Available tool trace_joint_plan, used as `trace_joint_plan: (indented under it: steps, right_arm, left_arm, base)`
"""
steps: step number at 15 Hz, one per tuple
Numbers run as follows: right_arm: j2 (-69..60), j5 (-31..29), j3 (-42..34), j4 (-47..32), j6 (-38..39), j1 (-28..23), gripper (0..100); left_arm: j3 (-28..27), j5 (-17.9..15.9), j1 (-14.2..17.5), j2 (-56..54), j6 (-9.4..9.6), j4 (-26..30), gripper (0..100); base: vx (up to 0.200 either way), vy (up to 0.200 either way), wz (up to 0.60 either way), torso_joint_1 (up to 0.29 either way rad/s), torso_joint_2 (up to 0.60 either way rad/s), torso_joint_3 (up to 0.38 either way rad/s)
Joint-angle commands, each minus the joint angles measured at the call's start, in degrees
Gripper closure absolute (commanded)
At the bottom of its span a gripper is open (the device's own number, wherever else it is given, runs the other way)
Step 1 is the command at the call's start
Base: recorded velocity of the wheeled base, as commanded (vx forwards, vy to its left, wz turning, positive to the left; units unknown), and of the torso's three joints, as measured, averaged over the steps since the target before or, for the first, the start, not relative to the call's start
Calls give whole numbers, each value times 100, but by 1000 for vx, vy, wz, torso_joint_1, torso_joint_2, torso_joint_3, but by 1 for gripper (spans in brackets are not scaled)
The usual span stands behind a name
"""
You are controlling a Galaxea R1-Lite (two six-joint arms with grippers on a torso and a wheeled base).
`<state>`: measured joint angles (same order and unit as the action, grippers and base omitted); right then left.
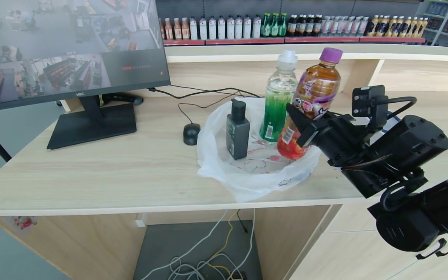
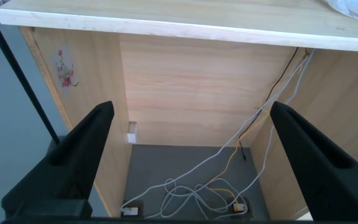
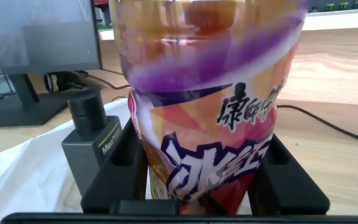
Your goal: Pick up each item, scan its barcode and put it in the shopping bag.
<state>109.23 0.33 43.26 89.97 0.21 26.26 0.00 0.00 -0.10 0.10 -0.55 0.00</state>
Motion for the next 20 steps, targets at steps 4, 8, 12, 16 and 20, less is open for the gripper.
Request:
trace_joint_plan:
  steps: [4,8,12,16,20]
  right_arm:
    - [406,-7,130,3,-3,11,100]
    - [477,-7,130,3,-3,11,100]
    - [468,-7,59,3,-179,11,100]
    - [485,-7,-64,3,-223,11,100]
    - [626,2,-90,3,-214,28,100]
  left_arm:
    - [0,0,1,-1,-7,0,0]
    - [0,0,1,-1,-7,0,0]
    - [0,0,1,-1,-7,0,0]
    - [0,0,1,-1,2,0,0]
    - [0,0,1,-1,-7,0,0]
  base:
    - [0,0,0,0,0,0]
    - [0,0,0,0,0,0]
    - [0,0,0,0,0,0]
    - [0,0,0,0,0,0]
    - [0,0,0,0,0,0]
